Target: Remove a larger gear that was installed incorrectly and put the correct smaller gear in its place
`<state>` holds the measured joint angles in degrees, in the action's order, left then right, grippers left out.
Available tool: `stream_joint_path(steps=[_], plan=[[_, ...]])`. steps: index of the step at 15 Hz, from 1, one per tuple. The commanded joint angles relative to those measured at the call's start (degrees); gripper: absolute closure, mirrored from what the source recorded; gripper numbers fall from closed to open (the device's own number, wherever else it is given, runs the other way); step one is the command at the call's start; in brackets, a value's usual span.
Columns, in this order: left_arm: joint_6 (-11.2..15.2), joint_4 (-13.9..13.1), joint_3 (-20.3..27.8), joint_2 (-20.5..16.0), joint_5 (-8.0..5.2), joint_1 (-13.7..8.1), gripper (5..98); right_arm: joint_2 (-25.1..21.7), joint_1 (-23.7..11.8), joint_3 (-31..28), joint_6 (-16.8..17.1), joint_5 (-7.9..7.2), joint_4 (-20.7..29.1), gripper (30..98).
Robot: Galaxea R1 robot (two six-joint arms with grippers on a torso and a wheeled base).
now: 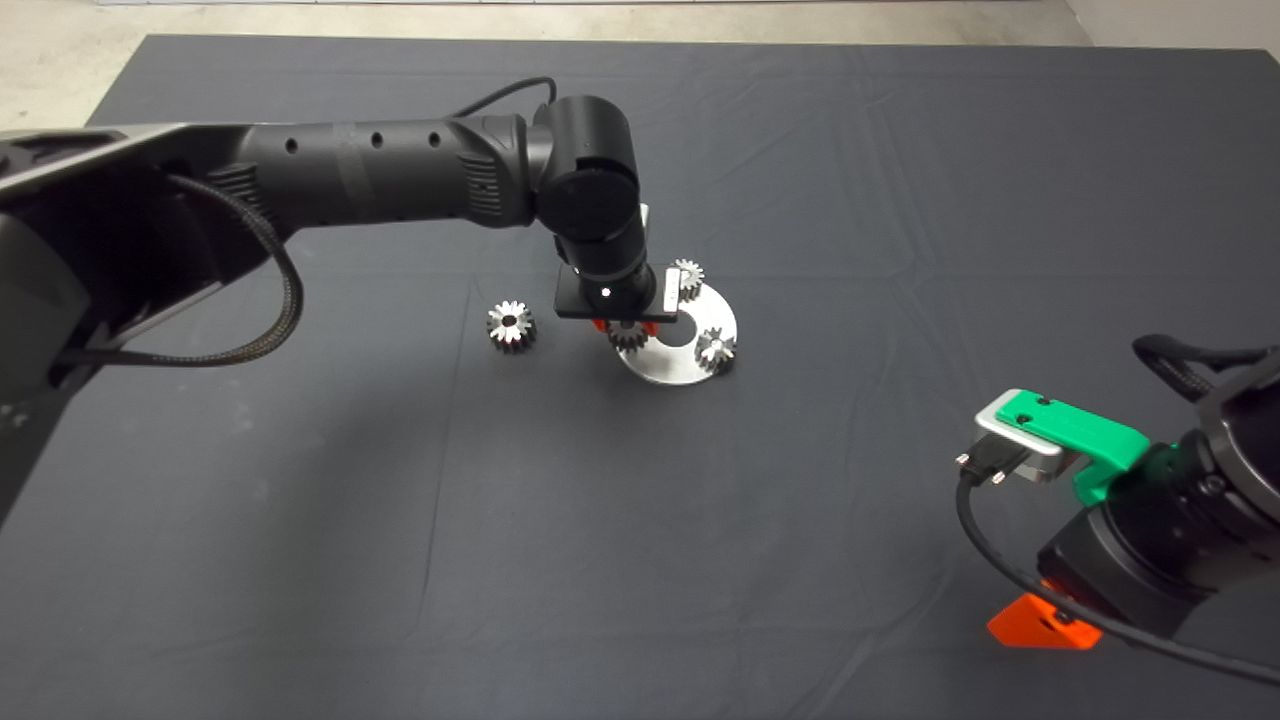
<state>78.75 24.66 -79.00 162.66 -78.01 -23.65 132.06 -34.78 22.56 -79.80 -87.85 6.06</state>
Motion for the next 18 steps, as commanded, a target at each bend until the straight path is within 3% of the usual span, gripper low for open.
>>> stream_joint_path(steps=[1,15,18], plan=[[0.2,0.5,0.2,-0.1,-0.3,-1.1,68.2,-0.2,-0.9,-0.2,0.1,-6.81,2.3,30.9],[0.4,2.1,-1.7,0.3,-0.13,-1.1,68.2,0.0,-0.9,-0.2,0.0,-6.81,2.3,30.9],[1.4,2.8,-1.7,0.6,-0.13,-1.1,68.2,0.0,-0.9,-0.2,0.1,-6.81,2.3,30.9]])
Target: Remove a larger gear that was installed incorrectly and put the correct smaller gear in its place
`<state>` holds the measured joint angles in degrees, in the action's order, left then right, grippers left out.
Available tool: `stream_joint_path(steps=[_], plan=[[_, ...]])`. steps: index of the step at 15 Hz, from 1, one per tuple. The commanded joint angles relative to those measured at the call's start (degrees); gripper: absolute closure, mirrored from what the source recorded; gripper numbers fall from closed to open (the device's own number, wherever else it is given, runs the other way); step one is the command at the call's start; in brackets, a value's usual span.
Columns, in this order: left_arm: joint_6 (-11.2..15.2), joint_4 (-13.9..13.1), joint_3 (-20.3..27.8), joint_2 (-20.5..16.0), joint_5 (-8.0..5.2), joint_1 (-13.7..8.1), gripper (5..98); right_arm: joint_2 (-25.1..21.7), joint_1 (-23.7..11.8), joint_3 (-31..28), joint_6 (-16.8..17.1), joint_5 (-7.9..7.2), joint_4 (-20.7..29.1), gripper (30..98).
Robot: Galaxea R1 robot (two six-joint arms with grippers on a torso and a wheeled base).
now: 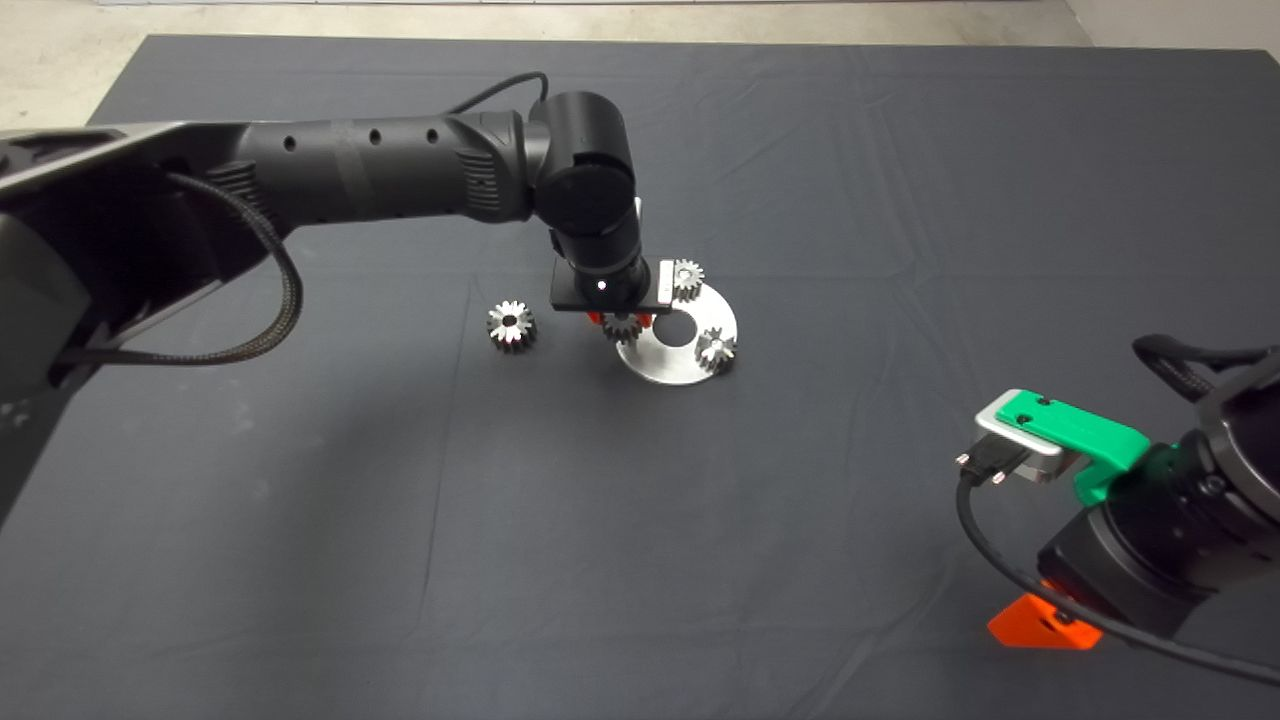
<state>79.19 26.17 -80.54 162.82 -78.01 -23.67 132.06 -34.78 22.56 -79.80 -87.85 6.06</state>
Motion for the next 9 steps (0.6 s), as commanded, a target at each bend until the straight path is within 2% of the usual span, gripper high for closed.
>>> stream_joint_path(steps=[1,9], plan=[[1.1,1.3,-0.2,0.5,-0.04,-1.0,68.2,0.0,-0.9,-0.2,0.1,-6.81,2.2,30.9],[1.0,1.7,-0.8,1.4,-0.21,-1.0,68.3,0.2,-0.9,-0.2,0.1,-6.81,2.3,30.9]])
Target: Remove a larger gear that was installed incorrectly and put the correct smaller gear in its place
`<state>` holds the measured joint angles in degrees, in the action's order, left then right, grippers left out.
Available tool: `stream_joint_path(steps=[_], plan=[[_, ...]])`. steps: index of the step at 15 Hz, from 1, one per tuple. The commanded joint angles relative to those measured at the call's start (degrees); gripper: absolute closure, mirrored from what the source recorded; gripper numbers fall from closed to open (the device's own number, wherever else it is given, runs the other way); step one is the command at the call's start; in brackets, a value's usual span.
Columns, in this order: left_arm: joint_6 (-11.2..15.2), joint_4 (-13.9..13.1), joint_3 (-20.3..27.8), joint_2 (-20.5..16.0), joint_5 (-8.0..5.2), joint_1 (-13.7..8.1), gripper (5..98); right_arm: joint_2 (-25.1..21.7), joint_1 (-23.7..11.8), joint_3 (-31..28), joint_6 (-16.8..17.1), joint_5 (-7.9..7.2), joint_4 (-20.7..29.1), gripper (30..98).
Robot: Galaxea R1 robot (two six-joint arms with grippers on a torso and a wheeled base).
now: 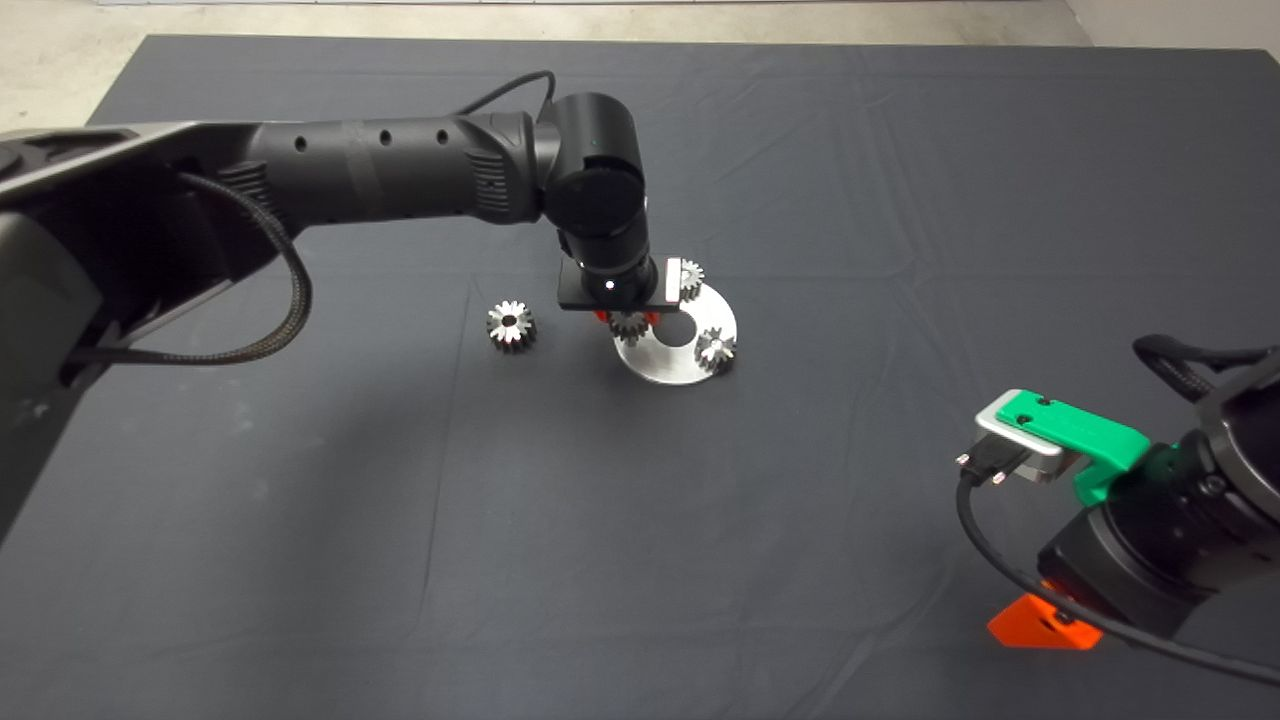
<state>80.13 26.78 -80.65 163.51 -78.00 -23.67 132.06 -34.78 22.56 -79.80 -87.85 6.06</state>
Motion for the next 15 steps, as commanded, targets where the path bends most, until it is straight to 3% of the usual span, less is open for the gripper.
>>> stream_joint_path(steps=[1,8,11,13,15], plan=[[0.0,1.5,-0.7,0.8,-0.23,-1.0,68.3,0.3,-0.9,-0.2,0.1,-6.81,2.3,30.9],[-0.2,1.9,-1.5,1.0,-0.67,-0.1,68.3,0.4,-0.9,-0.2,0.1,-6.81,2.3,30.9],[0.1,1.8,1.0,-0.2,-1.72,-0.1,68.3,0.5,-0.9,-0.2,0.1,-6.81,2.2,30.9],[0.2,1.7,2.2,-1.5,-1.72,-0.1,68.3,0.7,-0.9,-0.2,0.1,-6.81,2.2,30.9],[2.2,1.7,5.3,-2.7,-1.63,-0.4,68.3,0.7,-0.9,-0.2,0.1,-6.81,2.2,30.9]])
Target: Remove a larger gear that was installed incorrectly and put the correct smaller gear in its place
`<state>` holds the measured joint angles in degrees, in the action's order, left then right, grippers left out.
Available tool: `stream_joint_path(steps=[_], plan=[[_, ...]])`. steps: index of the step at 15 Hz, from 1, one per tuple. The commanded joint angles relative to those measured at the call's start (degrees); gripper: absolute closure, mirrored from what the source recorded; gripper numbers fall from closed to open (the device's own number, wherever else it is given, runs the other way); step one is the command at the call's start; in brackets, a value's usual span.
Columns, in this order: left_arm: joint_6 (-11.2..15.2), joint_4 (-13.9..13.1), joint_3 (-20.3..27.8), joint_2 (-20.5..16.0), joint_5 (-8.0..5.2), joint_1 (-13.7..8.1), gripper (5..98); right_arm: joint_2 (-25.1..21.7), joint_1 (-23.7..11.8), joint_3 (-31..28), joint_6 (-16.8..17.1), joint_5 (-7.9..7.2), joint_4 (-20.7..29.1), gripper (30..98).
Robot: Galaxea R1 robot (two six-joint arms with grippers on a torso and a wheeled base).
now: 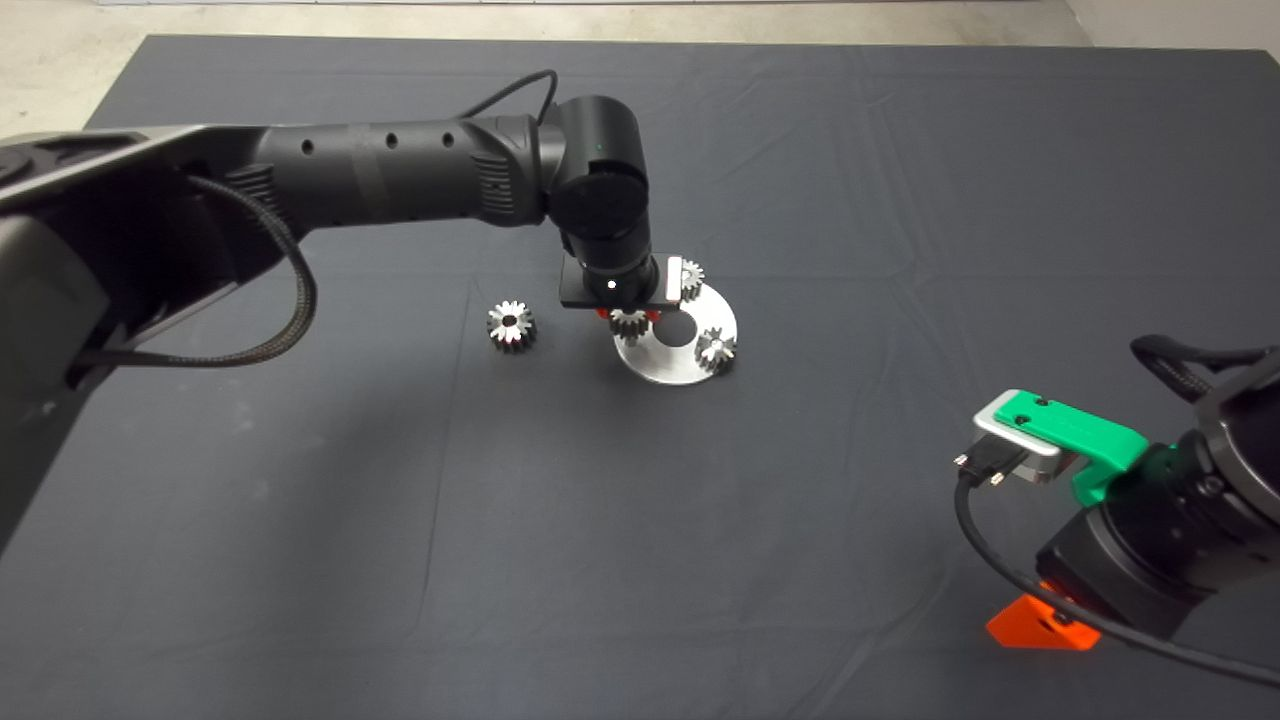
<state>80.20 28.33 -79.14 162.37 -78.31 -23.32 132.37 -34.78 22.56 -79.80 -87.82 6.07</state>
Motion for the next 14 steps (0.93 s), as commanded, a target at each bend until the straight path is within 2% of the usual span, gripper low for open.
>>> stream_joint_path(steps=[1,9,11,14], plan=[[2.8,0.1,4.2,-1.6,-1.32,-0.8,68.3,0.4,-0.9,-0.2,0.1,-6.75,2.2,30.9],[3.1,0.3,3.9,-1.6,-0.79,-0.6,68.4,0.0,-0.9,-0.2,0.0,-6.75,2.3,30.9],[3.2,1.1,3.8,-1.7,0.45,-0.6,68.4,0.0,-0.9,-0.3,0.0,-6.75,2.3,30.9],[3.2,2.0,3.7,-1.4,0.85,-0.7,68.4,0.3,-0.9,-0.3,0.0,-6.75,2.3,30.9]])
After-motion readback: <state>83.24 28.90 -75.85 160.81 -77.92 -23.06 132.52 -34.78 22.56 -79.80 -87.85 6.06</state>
